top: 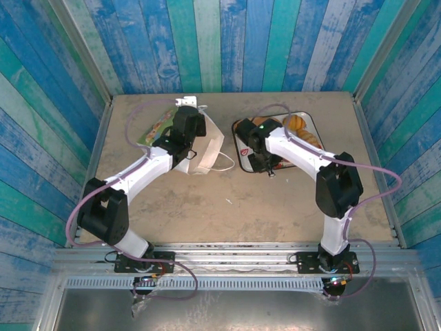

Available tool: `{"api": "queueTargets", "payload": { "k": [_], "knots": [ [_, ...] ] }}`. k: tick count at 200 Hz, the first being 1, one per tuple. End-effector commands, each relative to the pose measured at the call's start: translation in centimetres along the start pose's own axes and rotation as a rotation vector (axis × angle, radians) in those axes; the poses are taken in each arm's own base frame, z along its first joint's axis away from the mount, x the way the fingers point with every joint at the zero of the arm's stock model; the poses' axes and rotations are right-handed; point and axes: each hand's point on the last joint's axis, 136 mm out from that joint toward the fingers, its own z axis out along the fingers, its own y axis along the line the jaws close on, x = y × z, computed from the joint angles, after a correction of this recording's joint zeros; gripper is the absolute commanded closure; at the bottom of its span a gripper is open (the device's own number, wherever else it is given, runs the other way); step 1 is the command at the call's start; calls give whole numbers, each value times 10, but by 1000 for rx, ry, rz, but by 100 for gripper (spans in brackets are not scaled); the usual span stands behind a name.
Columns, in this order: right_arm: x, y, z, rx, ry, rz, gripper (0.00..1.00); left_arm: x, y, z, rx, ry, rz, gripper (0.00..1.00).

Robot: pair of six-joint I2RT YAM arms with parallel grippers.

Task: Take the fake bread out of the paper bag

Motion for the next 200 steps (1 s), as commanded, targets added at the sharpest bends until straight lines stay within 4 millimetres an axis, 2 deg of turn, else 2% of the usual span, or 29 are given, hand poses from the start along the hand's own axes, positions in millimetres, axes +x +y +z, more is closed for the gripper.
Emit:
{"api": "queueTargets", "payload": {
  "k": [1, 50, 53, 59, 152, 200],
  "knots": [
    [-1, -7, 1, -16, -10, 18, 74, -16, -1, -9, 18, -48, -36, 100],
    [-1, -21, 5, 1, -27, 66, 75, -16, -1, -9, 21, -46, -38, 100],
    [-3, -30, 7, 6, -24, 92, 75, -16, -1, -9, 21, -47, -38, 100],
    [-3, -33, 8, 10, -26, 100, 75, -16, -1, -9, 20, -48, -38, 100],
    [-16, -52, 0, 35, -84, 143, 76, -16, 0, -9, 12, -49, -40, 100],
    [-18, -66, 7, 63, -74, 161, 75, -16, 2, -10, 8, -50, -38, 100]
  ]
}}
